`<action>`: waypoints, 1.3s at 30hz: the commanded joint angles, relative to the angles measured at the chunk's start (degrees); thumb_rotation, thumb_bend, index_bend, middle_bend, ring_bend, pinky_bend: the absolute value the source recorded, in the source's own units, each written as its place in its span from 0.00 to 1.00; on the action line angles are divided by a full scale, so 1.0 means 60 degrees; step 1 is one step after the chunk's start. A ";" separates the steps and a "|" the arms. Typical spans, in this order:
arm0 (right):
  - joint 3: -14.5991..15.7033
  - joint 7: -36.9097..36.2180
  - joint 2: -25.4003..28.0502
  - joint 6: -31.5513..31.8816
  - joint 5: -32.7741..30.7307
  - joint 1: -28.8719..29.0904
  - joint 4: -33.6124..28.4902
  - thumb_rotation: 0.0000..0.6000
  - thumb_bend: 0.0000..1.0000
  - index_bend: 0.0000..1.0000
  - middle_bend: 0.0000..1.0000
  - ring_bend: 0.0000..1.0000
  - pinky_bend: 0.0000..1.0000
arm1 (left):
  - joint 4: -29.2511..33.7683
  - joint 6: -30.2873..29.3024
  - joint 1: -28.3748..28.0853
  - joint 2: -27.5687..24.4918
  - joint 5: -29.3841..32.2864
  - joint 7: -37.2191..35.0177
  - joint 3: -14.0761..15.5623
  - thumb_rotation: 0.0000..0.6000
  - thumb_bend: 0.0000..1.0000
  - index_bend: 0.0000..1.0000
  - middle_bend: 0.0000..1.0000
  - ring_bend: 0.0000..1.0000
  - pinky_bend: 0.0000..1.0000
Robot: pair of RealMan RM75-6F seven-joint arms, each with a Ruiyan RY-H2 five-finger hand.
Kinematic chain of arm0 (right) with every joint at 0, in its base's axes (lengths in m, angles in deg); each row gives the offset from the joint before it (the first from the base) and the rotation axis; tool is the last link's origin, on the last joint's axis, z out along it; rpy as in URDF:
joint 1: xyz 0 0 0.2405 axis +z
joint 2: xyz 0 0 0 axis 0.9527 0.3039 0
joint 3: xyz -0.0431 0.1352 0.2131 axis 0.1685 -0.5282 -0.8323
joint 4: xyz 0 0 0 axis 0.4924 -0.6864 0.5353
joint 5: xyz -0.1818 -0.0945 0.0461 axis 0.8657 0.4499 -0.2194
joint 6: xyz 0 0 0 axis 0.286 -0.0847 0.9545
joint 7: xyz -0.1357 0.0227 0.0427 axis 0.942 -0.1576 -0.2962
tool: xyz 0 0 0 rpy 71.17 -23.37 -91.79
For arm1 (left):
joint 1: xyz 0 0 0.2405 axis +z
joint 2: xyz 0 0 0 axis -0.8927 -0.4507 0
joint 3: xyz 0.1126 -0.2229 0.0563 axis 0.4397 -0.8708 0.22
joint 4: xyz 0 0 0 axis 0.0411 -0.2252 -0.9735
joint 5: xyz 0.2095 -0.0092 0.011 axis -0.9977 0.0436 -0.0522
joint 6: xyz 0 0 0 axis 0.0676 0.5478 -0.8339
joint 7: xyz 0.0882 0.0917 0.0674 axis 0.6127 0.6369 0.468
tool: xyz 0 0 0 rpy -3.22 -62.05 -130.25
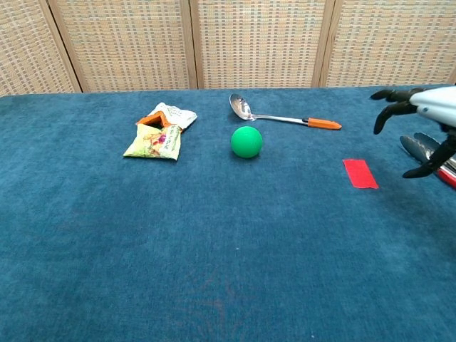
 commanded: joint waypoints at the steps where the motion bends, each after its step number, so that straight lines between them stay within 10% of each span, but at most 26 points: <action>1: 0.0010 0.0216 -0.0503 -0.0229 -0.0200 0.0249 0.0550 1.00 0.11 0.33 0.00 0.00 0.00 | 0.0023 0.0171 -0.0091 0.0047 0.0169 0.0134 -0.0052 1.00 0.00 0.00 0.00 0.00 0.00; 17: 0.0078 0.1265 -0.2382 -0.0819 -0.0754 0.1173 0.3025 1.00 0.13 0.34 0.00 0.00 0.00 | 0.0213 0.0707 -0.0436 0.0165 0.0623 0.0787 -0.0151 1.00 0.00 0.00 0.00 0.00 0.00; 39: 0.0227 0.1640 -0.2943 -0.1213 -0.1202 0.1571 0.3921 1.00 0.15 0.34 0.00 0.00 0.00 | 0.0185 0.0834 -0.0501 0.0190 0.0829 0.0870 -0.0141 1.00 0.00 0.00 0.00 0.00 0.00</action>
